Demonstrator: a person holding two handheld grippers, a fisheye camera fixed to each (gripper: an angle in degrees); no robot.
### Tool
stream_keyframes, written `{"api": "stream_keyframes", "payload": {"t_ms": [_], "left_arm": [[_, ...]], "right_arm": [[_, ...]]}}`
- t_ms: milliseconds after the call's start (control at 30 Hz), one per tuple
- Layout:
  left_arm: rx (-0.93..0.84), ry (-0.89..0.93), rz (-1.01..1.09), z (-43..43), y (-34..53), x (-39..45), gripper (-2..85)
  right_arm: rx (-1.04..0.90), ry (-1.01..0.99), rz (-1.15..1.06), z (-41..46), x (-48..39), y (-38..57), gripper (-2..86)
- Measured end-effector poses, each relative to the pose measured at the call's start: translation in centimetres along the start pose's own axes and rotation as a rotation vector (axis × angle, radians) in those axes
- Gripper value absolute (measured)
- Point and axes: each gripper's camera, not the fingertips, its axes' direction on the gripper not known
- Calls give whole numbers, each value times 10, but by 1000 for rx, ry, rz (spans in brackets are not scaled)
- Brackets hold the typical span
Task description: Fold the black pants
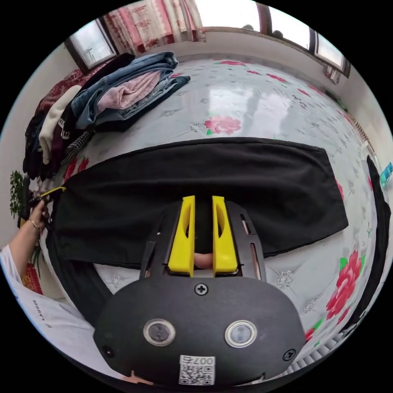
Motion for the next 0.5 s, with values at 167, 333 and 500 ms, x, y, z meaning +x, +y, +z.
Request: {"api": "stream_keyframes", "payload": {"t_ms": [167, 333, 500], "left_arm": [[65, 30, -56, -58, 48, -6, 52], [71, -27, -151, -129, 138, -20, 53], [24, -2, -321, -161, 205, -52, 69]], "right_arm": [[99, -88, 38, -70, 23, 43, 69], [68, -22, 130, -136, 66, 145, 72], [-21, 7, 245, -178, 92, 255, 73]]}}
